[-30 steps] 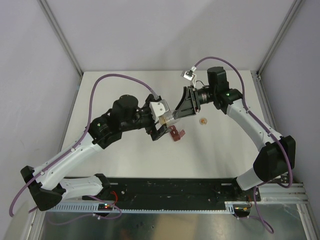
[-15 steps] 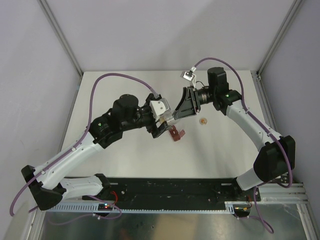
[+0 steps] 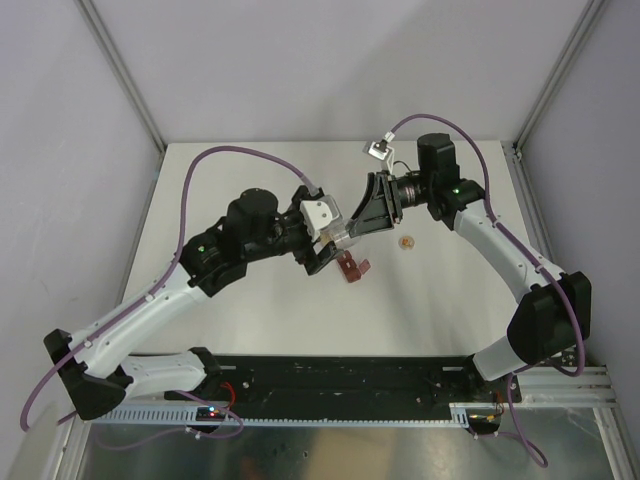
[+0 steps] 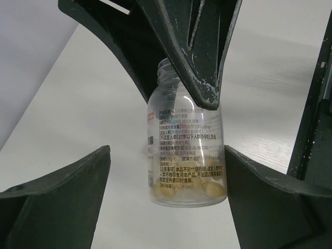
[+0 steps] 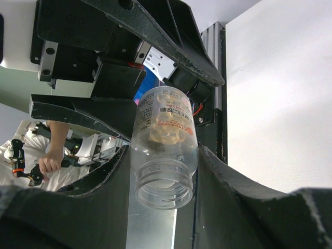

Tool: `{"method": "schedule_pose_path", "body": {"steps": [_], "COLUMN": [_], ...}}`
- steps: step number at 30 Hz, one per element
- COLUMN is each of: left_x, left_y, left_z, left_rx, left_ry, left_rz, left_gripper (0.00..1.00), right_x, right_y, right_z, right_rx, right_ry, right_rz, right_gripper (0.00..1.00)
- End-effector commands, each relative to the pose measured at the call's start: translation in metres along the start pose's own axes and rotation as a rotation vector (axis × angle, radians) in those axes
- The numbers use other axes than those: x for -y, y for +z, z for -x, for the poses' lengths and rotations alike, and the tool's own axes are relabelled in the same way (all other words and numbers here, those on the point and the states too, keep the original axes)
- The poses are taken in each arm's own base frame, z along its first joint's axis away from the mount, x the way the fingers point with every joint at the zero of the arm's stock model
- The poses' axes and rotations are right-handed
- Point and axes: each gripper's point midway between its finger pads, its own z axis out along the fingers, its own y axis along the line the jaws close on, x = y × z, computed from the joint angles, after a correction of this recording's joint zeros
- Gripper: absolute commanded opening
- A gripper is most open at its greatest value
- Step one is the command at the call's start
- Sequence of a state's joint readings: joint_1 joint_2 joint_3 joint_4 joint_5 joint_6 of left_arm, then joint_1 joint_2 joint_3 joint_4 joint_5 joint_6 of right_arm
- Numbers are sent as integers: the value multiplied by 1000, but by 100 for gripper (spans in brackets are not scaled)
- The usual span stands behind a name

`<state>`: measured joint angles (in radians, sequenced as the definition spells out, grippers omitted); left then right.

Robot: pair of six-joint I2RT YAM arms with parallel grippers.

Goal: Sort the pills into containers

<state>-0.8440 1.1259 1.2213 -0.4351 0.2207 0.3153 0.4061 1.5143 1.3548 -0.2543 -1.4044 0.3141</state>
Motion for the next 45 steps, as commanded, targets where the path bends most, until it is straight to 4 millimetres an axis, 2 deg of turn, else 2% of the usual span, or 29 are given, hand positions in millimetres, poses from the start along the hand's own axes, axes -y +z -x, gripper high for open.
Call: {"method": "schedule_pose_path", "body": {"steps": [1,10,14,20,23,26,28,35,40,45], "left_x": [-4,-1,0,0,1,1,2,7,12,16], "left_y": [3,5,5,6,6,6,6,8,12,17], "left_z": [-2,-5,-2,1,-1,-3,-5,-17,-36,-59], "left_rx": [5,-1,3,10,8,4,1,-11,-21,-31], "left_ry": [19,20,18,16,17,16,13,5,-5,-12], "left_rz": [20,6,4,-2,-6,-6,-10,-19,-21,-23], "left_gripper": [89,87,82,56,38,9,2,0,0,0], "right_x": [-21,-22,-20,-16,-13,-9,-6,0,3,10], "right_y": [-4,-4,-4,-3,-4,-4,-4,-9,-17,-32], "right_z": [4,5,4,2,0,-1,-2,-3,-2,-3], "right_rx": [2,3,5,7,9,11,12,19,25,32], "right_ry": [-61,-63,-65,-70,-76,-83,-82,-105,-140,-184], "right_rz": [30,27,20,0,-23,-51,-70,-137,-197,-273], "right_gripper": [0,0,0,1,8,16,24,65,80,86]}}
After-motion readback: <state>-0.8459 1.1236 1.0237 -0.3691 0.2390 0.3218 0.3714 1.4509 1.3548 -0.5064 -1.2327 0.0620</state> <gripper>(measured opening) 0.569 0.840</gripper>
